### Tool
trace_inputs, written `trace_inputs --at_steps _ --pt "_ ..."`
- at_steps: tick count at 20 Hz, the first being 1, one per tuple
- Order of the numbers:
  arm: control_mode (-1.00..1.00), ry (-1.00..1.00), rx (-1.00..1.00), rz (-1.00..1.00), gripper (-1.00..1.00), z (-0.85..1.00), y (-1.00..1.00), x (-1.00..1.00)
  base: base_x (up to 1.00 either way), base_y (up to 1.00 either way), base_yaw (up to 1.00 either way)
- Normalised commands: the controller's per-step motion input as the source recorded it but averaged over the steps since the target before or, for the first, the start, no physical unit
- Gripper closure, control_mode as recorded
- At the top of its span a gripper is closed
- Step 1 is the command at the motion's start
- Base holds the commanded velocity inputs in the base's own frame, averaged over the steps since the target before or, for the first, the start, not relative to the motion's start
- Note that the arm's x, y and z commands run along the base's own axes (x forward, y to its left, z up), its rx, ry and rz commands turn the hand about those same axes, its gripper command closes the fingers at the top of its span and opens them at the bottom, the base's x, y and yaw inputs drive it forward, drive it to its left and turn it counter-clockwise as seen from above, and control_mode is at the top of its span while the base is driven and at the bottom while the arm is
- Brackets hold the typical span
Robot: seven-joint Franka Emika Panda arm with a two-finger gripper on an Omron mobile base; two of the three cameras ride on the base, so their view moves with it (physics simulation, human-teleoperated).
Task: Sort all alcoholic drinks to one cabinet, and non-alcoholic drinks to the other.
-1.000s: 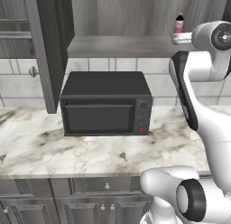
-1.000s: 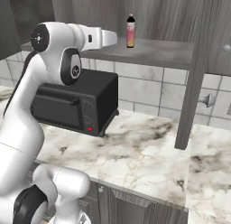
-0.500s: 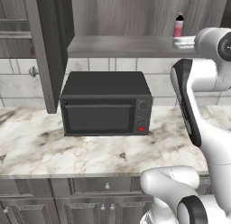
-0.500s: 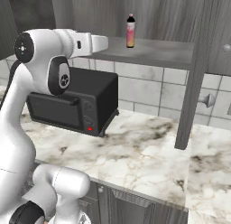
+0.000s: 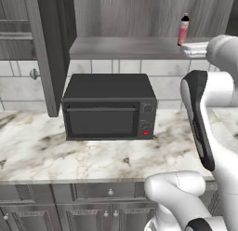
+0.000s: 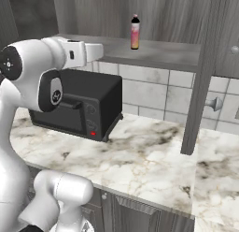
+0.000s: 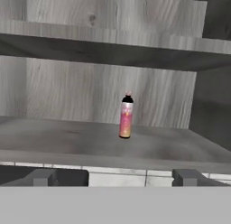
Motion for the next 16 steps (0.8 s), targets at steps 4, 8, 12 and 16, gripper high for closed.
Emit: trace_inputs --at_steps 4,8,12,16 --pt "-1.00 0.00 0.02 0.08 -1.00 0.00 0.13 -0.37 0.00 0.00 0.00" --pt "-1.00 0.00 0.02 0.09 -1.00 0.04 0.11 -0.37 0.00 0.00 0.00" --pt "-1.00 0.03 0.02 0.10 -1.00 0.01 0.12 -0.32 0.00 0.00 0.00" --pt "-1.00 0.06 0.01 0.09 -1.00 0.00 0.14 -0.27 0.00 0.00 0.00"
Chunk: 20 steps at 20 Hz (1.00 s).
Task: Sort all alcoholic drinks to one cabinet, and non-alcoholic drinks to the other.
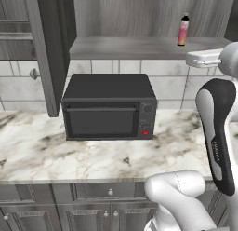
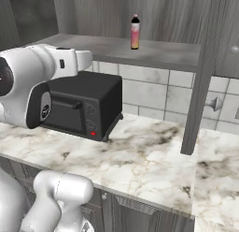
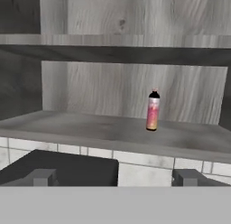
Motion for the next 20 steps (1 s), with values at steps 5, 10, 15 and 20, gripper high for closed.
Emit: trace_inputs --at_steps 5,10,15,20 --pt "-1.00 0.08 0.00 0.00 -1.00 0.00 0.20 -0.13 0.00 0.00 0.00" --pt "-1.00 0.01 0.00 -0.02 -1.00 -0.09 0.10 -0.07 0.00 0.00 0.00" --pt "-1.00 0.00 0.00 -0.06 -1.00 -0.11 0.00 -0.13 0.00 0.00 0.00" --pt "-1.00 0.00 0.00 -0.06 -1.00 -0.06 -0.01 -0.18 0.00 0.00 0.00"
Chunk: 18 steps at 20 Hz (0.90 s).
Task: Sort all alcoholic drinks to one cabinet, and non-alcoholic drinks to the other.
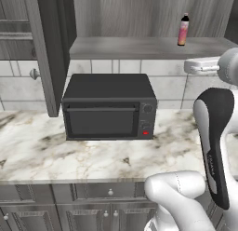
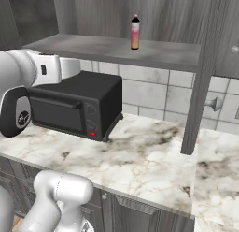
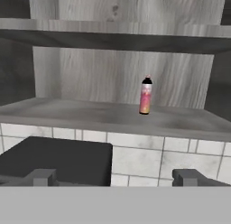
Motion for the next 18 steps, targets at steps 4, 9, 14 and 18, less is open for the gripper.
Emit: trace_inputs --at_steps 4,9,14,18 --pt "-1.00 0.00 0.00 -0.05 -1.00 0.00 -0.02 -0.16 0.00 0.00 0.00" --pt "-1.00 0.00 0.00 -0.04 -1.00 0.00 -0.05 -0.16 0.00 0.00 0.00" --pt "-1.00 0.00 0.00 -0.01 -1.00 0.00 -0.11 -0.18 0.00 0.00 0.00" --pt "-1.00 0.00 0.00 0.00 -1.00 0.00 -0.14 -0.18 0.00 0.00 0.00"
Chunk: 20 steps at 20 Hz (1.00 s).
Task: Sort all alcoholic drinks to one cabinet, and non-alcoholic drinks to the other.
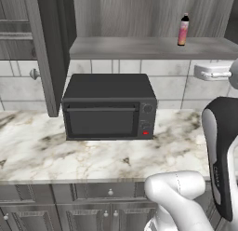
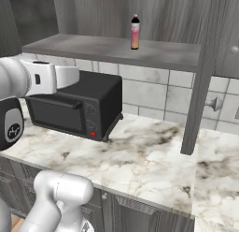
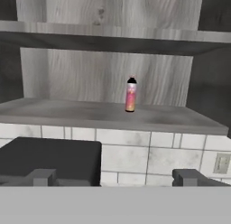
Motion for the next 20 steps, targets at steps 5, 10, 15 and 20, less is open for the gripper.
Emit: trace_inputs --at_steps 5,10,15,20 --pt "-1.00 0.00 0.00 0.00 -1.00 0.00 -0.07 -0.19 0.00 0.00 0.00" --pt "1.00 0.00 0.00 0.00 -1.00 0.00 0.00 0.00 -0.23 0.00 0.00" --pt "1.00 0.00 0.00 0.00 -1.00 0.00 0.00 0.00 -0.27 0.04 0.00" --pt "1.00 0.00 0.00 0.00 -1.00 0.00 0.00 0.00 -0.41 0.01 0.00"
